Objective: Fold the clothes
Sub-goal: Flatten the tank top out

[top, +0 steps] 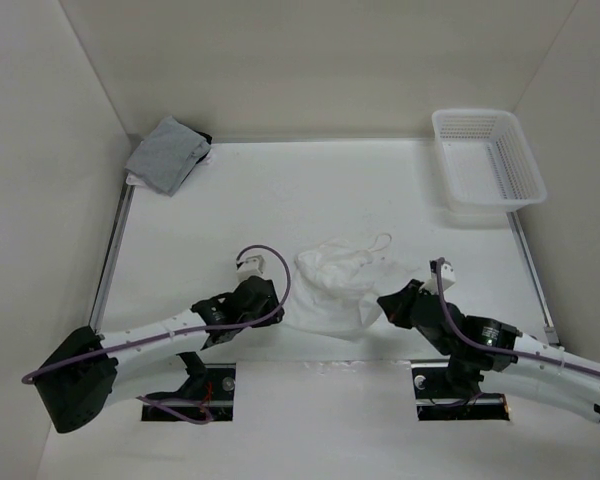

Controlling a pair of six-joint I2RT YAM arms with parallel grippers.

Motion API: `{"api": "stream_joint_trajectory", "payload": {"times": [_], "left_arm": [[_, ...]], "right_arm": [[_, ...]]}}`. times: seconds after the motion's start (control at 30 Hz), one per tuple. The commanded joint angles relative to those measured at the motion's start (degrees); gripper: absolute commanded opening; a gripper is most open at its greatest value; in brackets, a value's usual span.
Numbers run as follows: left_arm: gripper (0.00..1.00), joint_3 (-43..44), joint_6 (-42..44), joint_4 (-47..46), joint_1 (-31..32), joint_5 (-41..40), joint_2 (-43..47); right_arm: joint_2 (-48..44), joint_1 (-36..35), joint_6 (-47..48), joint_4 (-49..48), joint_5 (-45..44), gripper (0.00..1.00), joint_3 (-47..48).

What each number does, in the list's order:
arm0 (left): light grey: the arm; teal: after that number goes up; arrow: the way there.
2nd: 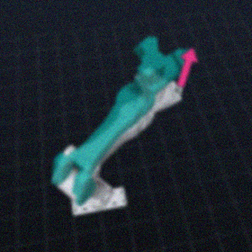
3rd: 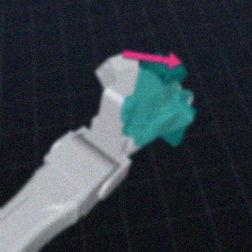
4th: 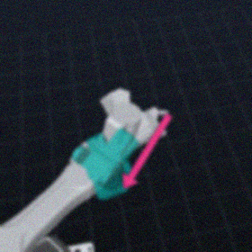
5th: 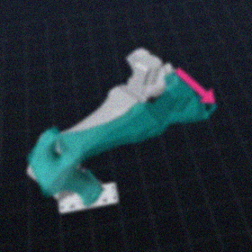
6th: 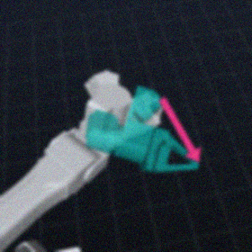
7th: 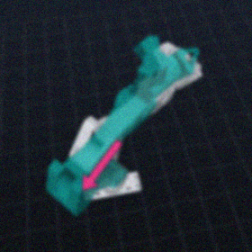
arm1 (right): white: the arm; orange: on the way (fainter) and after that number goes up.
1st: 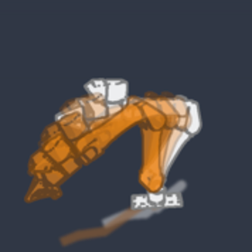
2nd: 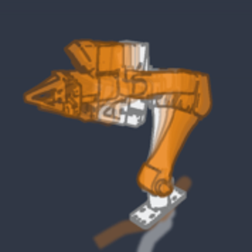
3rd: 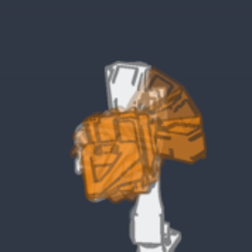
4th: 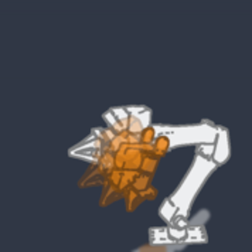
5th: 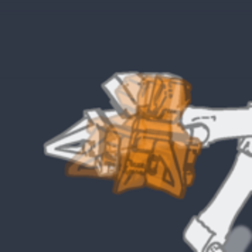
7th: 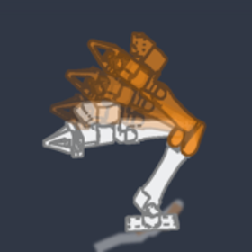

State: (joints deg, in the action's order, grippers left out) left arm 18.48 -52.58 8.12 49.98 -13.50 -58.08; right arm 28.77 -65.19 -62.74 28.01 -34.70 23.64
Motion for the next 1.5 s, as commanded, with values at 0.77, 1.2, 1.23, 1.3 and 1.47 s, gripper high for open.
{"api": "stream_joint_trajectory", "payload": {"times": [0.77, 1.2, 1.23, 1.3, 1.47], "left_arm": [[0.00, 52.1, 1.1, -12.1, -36.9, 15.5, -13.3], [0.02, 15.4, 1.1, -12.6, -31.7, 11.6, 8.4], [0.02, 12.2, 1.1, -12.9, -31.5, 11.7, 9.2], [0.02, 6.1, 0.3, -13.7, -31.4, 12.0, 10.4], [0.03, -5.7, -3.2, -14.9, -31.8, 12.7, 14.5]], "right_arm": [[37.1, 37.4, 21.7, -40.3, 34.0, 0.03, 45.9], [13.2, 22.7, 1.9, -41.5, 22.8, 0.15, -4.2], [12.0, 22.1, 1.4, -40.5, 22.2, 0.17, -6.7], [10.3, 21.6, 0.5, -37.2, 21.7, 0.22, -9.6], [8.1, 19.3, -0.8, -27.5, 18.9, 0.38, -10.6]]}}
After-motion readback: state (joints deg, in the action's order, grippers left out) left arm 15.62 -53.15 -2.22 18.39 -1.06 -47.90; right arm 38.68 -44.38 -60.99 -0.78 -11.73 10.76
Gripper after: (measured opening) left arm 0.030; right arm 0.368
